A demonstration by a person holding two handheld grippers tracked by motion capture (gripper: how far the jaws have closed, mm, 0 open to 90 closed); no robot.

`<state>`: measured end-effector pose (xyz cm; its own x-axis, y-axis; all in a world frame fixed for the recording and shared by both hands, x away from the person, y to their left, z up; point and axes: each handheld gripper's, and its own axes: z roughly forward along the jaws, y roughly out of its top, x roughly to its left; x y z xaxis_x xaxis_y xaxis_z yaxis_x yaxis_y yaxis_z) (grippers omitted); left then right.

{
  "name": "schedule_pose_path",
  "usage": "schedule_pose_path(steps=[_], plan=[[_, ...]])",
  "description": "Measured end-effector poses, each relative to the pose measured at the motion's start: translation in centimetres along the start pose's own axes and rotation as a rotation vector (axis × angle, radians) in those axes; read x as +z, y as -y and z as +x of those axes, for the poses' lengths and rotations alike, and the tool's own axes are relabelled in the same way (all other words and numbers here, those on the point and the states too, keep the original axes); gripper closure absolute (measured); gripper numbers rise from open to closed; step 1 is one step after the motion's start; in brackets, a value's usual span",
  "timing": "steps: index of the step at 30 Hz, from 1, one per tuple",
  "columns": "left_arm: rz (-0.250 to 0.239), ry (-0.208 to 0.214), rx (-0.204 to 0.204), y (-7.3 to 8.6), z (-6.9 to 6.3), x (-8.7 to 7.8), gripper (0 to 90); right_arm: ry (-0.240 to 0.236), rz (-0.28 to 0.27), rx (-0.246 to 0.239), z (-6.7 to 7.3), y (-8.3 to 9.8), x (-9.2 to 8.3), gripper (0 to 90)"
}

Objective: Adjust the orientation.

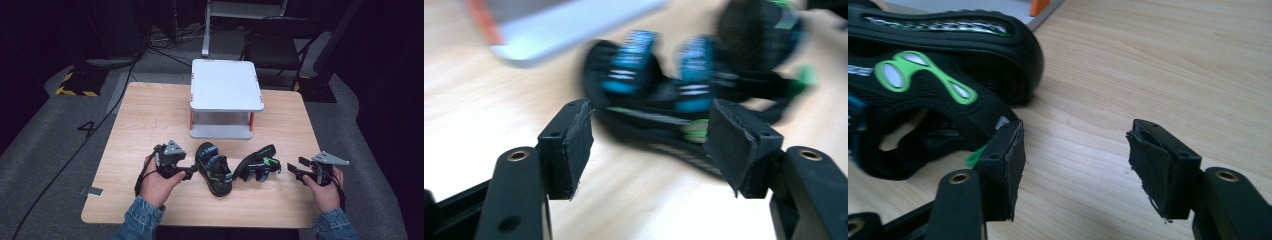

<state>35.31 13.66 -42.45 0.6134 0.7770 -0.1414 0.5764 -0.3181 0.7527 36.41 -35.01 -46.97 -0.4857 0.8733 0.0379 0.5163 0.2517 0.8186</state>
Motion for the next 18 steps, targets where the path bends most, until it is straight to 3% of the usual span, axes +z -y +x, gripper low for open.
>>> schedule_pose_path(steps=[3, 7, 11, 13, 18], plan=[[-0.016, -0.070, -0.016, 0.1, 1.3, -0.4, 31.6, -0.029, 0.003, -0.024, 0.7, -0.3, -0.3, 40.0], [-0.038, -0.151, -0.018, 0.5, 2.8, -0.7, 28.6, -0.102, -0.002, -0.028, 1.9, -0.7, -0.6, 39.9], [-0.025, -0.195, -0.024, 0.8, 3.9, -0.8, 28.0, -0.147, 0.031, -0.081, 3.1, -1.2, -0.6, 38.6], [-0.017, -0.207, -0.026, 1.1, 4.4, -0.9, 27.9, -0.159, 0.062, -0.136, 3.7, -1.4, -0.4, 36.0], [-0.014, -0.221, -0.038, 1.8, 5.0, -1.0, 27.7, -0.150, 0.099, -0.233, 4.7, -1.7, 0.2, 28.8]])
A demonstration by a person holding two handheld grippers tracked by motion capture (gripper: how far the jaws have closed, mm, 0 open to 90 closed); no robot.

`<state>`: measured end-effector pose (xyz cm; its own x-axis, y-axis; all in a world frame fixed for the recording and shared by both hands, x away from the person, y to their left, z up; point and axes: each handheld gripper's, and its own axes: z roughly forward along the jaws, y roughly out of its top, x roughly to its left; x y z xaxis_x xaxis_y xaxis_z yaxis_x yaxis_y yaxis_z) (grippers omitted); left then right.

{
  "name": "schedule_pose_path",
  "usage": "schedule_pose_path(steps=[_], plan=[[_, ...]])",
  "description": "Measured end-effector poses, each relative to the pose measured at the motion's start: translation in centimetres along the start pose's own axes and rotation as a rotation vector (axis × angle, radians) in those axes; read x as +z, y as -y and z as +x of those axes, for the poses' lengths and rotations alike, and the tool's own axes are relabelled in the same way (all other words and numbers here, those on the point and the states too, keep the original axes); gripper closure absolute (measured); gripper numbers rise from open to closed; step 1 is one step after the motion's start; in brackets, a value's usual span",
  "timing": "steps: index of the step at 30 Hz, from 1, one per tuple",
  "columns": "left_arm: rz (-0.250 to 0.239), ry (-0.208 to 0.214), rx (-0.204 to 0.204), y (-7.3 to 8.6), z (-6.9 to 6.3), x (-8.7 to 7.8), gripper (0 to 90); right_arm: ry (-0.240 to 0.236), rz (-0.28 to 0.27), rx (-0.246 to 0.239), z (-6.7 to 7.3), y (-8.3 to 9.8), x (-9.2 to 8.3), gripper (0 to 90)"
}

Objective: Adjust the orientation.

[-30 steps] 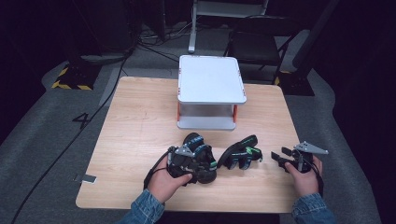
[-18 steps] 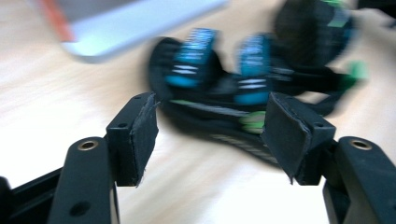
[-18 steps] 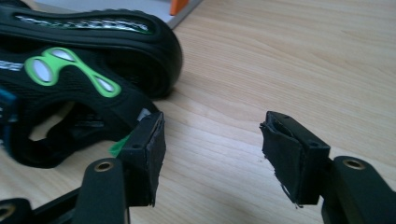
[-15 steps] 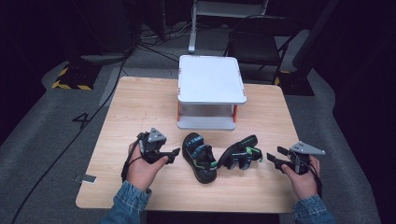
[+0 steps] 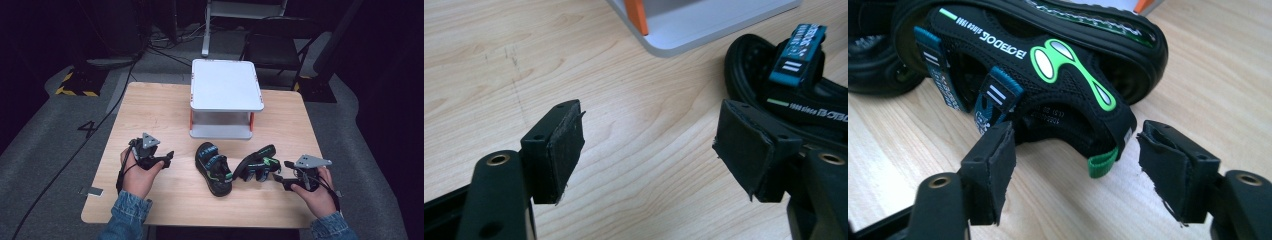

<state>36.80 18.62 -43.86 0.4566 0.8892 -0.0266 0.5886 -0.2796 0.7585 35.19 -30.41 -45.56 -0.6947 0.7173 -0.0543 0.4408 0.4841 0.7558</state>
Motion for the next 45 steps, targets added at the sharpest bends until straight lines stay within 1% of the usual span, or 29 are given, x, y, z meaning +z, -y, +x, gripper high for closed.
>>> schedule_pose_path(steps=[1, 3, 7, 8, 10, 12, 15, 16, 18, 19, 20, 21, 23, 24, 25, 27, 28, 29, 30, 31, 33, 34, 36, 37, 39, 40, 42, 44, 45], plan=[[0.010, 0.005, -0.002, 0.1, 0.0, 0.0, 27.6, -0.006, 0.003, -0.009, 0.1, -0.1, 0.1, 28.8], [0.010, 0.018, -0.018, 0.4, 0.1, 0.1, 27.6, -0.015, 0.006, -0.023, 0.3, -0.3, 0.4, 27.8], [0.012, 0.019, -0.022, 0.8, 0.1, -0.1, 27.6, -0.023, 0.015, -0.093, 0.7, -0.5, 1.3, 25.2], [0.014, 0.020, -0.022, 0.9, 0.1, -0.1, 27.6, -0.019, 0.014, -0.107, 0.7, -0.6, 1.4, 23.9], [0.021, 0.009, -0.028, 1.2, 0.2, -0.2, 27.7, 0.024, 0.011, -0.144, 0.8, -0.8, 1.8, 17.1], [0.025, 0.003, -0.038, 1.4, 0.4, -0.4, 27.8, 0.022, 0.006, -0.170, 0.7, -1.0, 1.9, 18.6], [0.023, -0.001, -0.053, 1.8, 0.6, -0.6, 27.8, -0.019, 0.020, -0.197, 0.5, -1.3, 1.8, 24.6], [0.024, 0.000, -0.049, 1.9, 0.7, -0.7, 27.8, -0.032, 0.021, -0.200, 0.5, -1.4, 1.7, 25.4], [0.025, -0.003, -0.055, 2.1, 0.8, -0.8, 27.8, -0.038, 0.022, -0.208, 0.3, -1.4, 1.7, 25.3], [0.028, -0.004, -0.055, 2.1, 0.8, -0.9, 27.8, -0.042, 0.021, -0.201, 0.2, -1.5, 1.8, 24.4], [0.030, -0.005, -0.061, 2.2, 0.8, -0.9, 27.9, -0.033, 0.020, -0.203, 0.2, -1.4, 1.9, 22.6], [0.032, -0.005, -0.058, 2.3, 0.9, -0.9, 27.9, -0.034, 0.018, -0.216, 0.2, -1.5, 2.0, 22.2], [0.034, -0.007, -0.062, 2.4, 0.9, -0.8, 27.9, -0.051, 0.029, -0.232, 0.0, -1.6, 1.8, 26.5], [0.036, -0.006, -0.062, 2.4, 0.9, -0.9, 27.9, -0.053, 0.037, -0.250, -0.1, -1.6, 1.6, 28.9], [0.036, -0.006, -0.065, 2.5, 0.9, -0.9, 27.9, -0.049, 0.040, -0.257, -0.3, -1.6, 1.4, 28.9], [0.038, -0.008, -0.064, 2.5, 1.0, -0.8, 27.9, -0.045, 0.036, -0.231, -0.5, -1.5, 1.4, 27.9], [0.040, -0.007, -0.064, 2.6, 0.9, -0.7, 27.9, -0.044, 0.029, -0.228, -0.5, -1.4, 1.6, 28.7], [0.043, -0.005, -0.059, 2.6, 0.9, -0.7, 27.9, -0.041, 0.025, -0.230, -0.4, -1.3, 1.8, 31.8], [0.043, -0.005, -0.057, 2.6, 0.8, -0.7, 27.8, -0.033, 0.037, -0.252, -0.5, -1.2, 2.0, 31.8], [0.044, -0.001, -0.060, 2.6, 0.8, -0.7, 27.8, -0.028, 0.050, -0.260, -0.5, -1.2, 2.1, 30.6], [0.044, -0.005, -0.059, 2.7, 0.8, -0.7, 27.8, -0.018, 0.036, -0.251, -0.6, -1.2, 2.2, 32.9], [0.044, -0.007, -0.060, 2.7, 0.8, -0.7, 27.8, 0.008, 0.032, -0.258, -0.6, -1.2, 2.3, 35.8], [0.046, -0.002, -0.066, 2.9, 0.8, -0.7, 27.8, 0.041, 0.040, -0.301, -0.5, -1.2, 2.7, 37.0], [0.048, -0.005, -0.064, 3.0, 0.8, -0.7, 27.8, 0.049, 0.040, -0.312, -0.5, -1.2, 2.9, 38.0], [0.046, -0.008, -0.066, 3.2, 0.9, -0.8, 27.8, 0.067, 0.024, -0.350, -0.2, -1.4, 3.2, 40.6], [0.047, -0.006, -0.066, 3.3, 0.9, -0.9, 27.8, 0.080, 0.021, -0.385, 0.0, -1.5, 3.3, 41.3], [0.041, -0.007, -0.065, 3.5, 0.9, -1.1, 27.9, 0.109, 0.010, -0.433, 0.5, -1.9, 3.4, 42.4], [0.039, -0.008, -0.069, 3.6, 1.0, -1.3, 27.9, 0.104, -0.015, -0.447, 0.6, -2.3, 3.7, 44.6], [0.037, -0.008, -0.072, 3.7, 1.0, -1.3, 27.8, 0.099, -0.024, -0.445, 0.6, -2.3, 3.8, 49.3]])
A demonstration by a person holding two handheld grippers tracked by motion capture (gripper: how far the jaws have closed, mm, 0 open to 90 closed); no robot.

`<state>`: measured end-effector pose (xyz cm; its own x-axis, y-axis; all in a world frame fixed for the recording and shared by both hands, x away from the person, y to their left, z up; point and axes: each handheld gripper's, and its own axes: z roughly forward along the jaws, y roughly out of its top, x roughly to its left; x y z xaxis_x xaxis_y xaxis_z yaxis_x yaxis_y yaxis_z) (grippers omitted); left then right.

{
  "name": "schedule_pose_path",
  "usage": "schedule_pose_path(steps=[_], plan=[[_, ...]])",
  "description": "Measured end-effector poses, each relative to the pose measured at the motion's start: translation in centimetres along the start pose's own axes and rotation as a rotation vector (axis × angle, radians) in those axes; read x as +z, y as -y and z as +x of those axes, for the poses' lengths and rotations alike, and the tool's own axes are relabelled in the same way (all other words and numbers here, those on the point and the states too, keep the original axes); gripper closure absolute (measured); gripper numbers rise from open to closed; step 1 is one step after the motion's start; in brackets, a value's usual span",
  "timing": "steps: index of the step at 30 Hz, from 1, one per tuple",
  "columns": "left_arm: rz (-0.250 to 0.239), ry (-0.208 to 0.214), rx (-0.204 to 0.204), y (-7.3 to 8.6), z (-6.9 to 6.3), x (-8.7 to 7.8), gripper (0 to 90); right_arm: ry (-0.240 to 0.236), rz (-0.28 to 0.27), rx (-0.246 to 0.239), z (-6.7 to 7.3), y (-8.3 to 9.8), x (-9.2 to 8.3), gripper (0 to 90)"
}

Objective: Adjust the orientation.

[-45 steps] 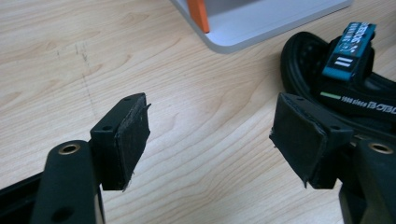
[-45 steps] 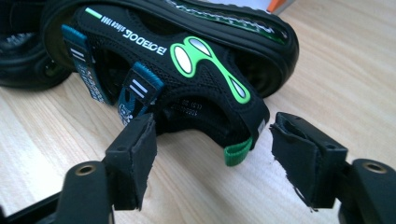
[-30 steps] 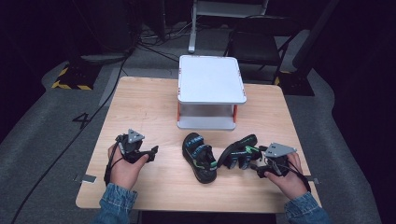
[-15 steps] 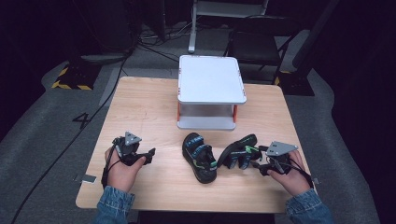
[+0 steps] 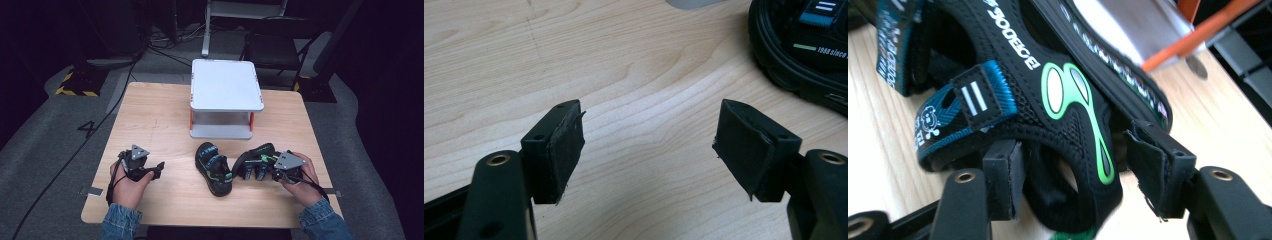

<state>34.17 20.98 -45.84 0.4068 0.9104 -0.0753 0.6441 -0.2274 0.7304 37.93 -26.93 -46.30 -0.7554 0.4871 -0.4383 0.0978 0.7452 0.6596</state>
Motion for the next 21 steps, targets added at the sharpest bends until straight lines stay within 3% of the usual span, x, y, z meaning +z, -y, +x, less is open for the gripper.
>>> schedule_pose_path(steps=[1, 4, 6, 8, 9, 11, 13, 15, 17, 18, 20, 21], plan=[[-0.002, 0.000, 0.008, 0.0, 0.0, -0.1, 27.8, -0.017, -0.006, 0.003, 0.0, -0.1, 0.1, 54.0], [-0.008, 0.003, 0.013, 0.1, -0.1, -0.1, 27.9, 0.030, 0.022, -0.003, 0.0, -0.6, -0.2, 76.4], [-0.005, 0.011, 0.013, 0.1, -0.2, -0.1, 27.9, 0.026, 0.008, 0.053, -0.1, -1.3, -0.9, 80.0], [-0.008, 0.013, 0.022, 0.1, -0.3, 0.0, 27.8, 0.051, 0.022, 0.068, 0.0, -1.9, -1.5, 83.9], [-0.008, 0.014, 0.023, 0.0, -0.4, 0.0, 27.8, 0.041, 0.018, 0.096, 0.0, -2.2, -1.8, 84.6], [-0.008, 0.015, 0.029, 0.0, -0.4, 0.1, 27.9, 0.027, -0.011, 0.162, 0.0, -2.4, -2.2, 84.7], [-0.009, 0.016, 0.028, -0.1, -0.6, 0.2, 27.9, 0.060, -0.037, 0.255, -0.4, -2.5, -2.8, 84.3], [-0.006, 0.020, 0.037, -0.2, -0.7, 0.4, 27.9, 0.103, -0.006, 0.337, -1.0, -2.2, -2.6, 83.8], [0.002, 0.025, 0.044, -0.3, -0.9, 0.6, 27.9, 0.137, 0.054, 0.387, -1.6, -1.3, -1.7, 81.6], [0.002, 0.026, 0.044, -0.3, -1.0, 0.7, 27.9, 0.139, 0.090, 0.410, -1.8, -0.8, -1.0, 77.1], [0.003, 0.028, 0.053, -0.4, -1.1, 0.9, 27.9, 0.118, 0.033, 0.447, -2.2, 0.0, 0.0, 61.0], [0.005, 0.028, 0.055, -0.4, -1.1, 0.9, 27.9, 0.126, 0.028, 0.423, -2.3, 0.2, 0.4, 57.2]])
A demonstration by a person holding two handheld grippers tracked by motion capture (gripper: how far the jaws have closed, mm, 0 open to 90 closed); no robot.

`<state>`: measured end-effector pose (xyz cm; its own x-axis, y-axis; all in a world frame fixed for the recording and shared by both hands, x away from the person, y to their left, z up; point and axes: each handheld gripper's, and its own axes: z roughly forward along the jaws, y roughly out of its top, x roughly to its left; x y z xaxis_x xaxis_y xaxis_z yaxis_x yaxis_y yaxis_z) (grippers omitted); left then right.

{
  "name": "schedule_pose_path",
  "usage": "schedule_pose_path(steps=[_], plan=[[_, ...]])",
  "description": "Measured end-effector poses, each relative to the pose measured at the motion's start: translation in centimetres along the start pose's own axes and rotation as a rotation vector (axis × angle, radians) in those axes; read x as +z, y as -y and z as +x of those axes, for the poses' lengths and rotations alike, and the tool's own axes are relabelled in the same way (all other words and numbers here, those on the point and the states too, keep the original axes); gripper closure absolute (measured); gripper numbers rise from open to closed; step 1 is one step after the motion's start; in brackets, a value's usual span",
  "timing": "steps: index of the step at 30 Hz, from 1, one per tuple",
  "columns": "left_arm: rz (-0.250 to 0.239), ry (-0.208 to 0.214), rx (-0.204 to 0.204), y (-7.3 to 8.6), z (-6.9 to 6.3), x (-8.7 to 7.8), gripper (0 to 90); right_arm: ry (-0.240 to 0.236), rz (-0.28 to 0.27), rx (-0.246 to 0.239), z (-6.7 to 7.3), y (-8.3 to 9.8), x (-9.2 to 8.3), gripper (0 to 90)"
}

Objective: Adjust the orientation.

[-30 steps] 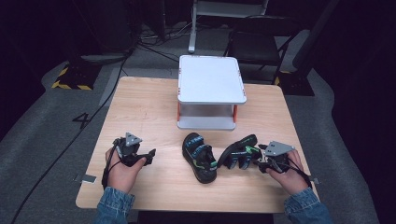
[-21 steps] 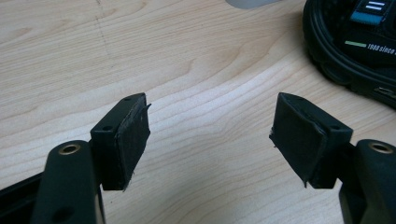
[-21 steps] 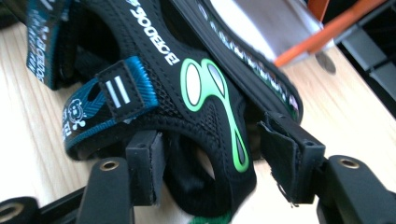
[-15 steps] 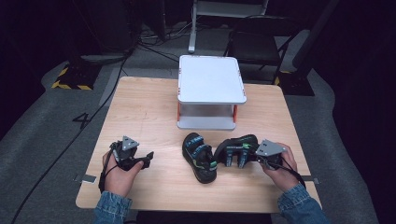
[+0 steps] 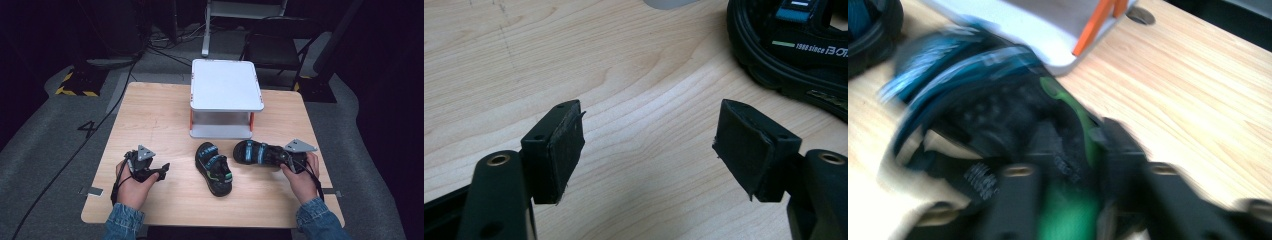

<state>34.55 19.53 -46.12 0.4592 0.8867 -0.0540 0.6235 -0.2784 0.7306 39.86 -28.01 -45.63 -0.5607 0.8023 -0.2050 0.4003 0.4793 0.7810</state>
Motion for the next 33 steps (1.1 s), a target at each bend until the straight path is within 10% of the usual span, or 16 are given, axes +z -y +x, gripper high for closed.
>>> schedule_pose_path(steps=[5, 11, 18, 20, 25, 33], plan=[[-0.001, 0.004, -0.008, 0.0, 0.0, 0.1, 27.9, -0.041, -0.068, 0.124, -1.4, 0.7, 0.0, 40.1], [-0.001, 0.008, 0.001, -0.3, -0.1, 0.3, 27.8, -0.098, -0.178, 0.145, -3.1, 0.8, -3.1, 31.7], [0.004, 0.029, 0.027, -0.5, -0.6, 0.7, 27.7, -0.160, -0.010, 0.078, -3.3, 2.5, -1.4, 19.7], [0.005, 0.035, 0.027, -0.3, -0.8, 0.6, 27.6, -0.157, -0.003, 0.045, -3.1, 2.4, -1.0, 21.6], [0.017, 0.034, 0.033, 0.4, -0.9, 0.2, 27.6, -0.231, 0.068, 0.027, -2.3, 1.2, -0.8, 65.4], [0.021, 0.061, 0.054, 0.3, -1.7, 0.4, 27.8, -0.177, 0.119, 0.074, 2.9, -1.6, -2.3, 68.8]])
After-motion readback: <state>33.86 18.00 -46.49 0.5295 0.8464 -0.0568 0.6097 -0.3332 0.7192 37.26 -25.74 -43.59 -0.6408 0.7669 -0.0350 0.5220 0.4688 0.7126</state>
